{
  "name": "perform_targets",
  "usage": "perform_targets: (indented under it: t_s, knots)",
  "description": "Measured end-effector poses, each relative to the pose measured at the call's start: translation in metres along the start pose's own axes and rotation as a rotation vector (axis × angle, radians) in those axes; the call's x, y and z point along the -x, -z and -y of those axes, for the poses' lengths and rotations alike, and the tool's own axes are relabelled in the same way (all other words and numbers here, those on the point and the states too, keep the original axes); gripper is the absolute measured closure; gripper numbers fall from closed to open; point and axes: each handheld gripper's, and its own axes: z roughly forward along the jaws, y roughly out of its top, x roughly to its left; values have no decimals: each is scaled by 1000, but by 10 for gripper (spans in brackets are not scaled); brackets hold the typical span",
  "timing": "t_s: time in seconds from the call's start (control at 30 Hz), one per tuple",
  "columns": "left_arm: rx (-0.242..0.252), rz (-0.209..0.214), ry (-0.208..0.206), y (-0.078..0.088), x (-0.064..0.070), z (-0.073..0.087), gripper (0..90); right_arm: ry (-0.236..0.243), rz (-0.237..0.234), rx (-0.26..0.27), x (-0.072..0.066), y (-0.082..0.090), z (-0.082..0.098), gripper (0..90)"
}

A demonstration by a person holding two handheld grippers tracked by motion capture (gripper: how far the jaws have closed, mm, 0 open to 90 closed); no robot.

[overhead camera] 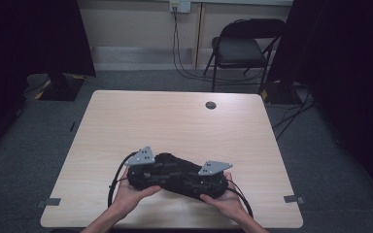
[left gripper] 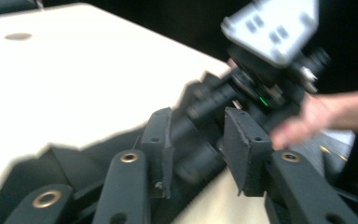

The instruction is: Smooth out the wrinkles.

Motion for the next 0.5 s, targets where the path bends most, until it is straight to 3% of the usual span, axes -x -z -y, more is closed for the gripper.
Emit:
perform_targets:
  t_s: [0.03,0.07,0.1,0.13,0.2,0.23,0.27,0.3,0.33,0.4,0.5]
  knots:
    - [-13,-18,-20,-4,-3,-5,577,-19,-15,10,-2,4,0,579]
    - [-5,-64,-46,-12,-10,-9,573,-16,-15,10,-5,7,1,570]
    - [-34,-70,-52,-19,-16,-8,562,-13,-23,19,-7,10,1,565]
    - [-71,-98,-47,-24,-20,-4,558,-17,-37,25,-10,13,2,564]
    - [-140,-97,6,-32,-28,9,546,-24,-66,23,-14,19,4,570]
    - [-171,-115,-1,-32,-30,17,546,-23,-73,17,-16,22,5,574]
    - [-171,-115,-1,-32,-30,17,535,-23,-73,17,-16,22,5,574]
    - [-203,-120,-4,-29,-31,31,519,-30,-91,31,-18,34,4,577]
    - [-232,-100,14,-27,-33,37,504,-32,-83,49,-17,39,3,577]
    - [-268,-94,-26,-25,-31,45,473,-76,-76,113,-10,53,-6,592]
    - [-280,-100,-54,-23,-25,47,441,-109,7,163,7,65,-21,625]
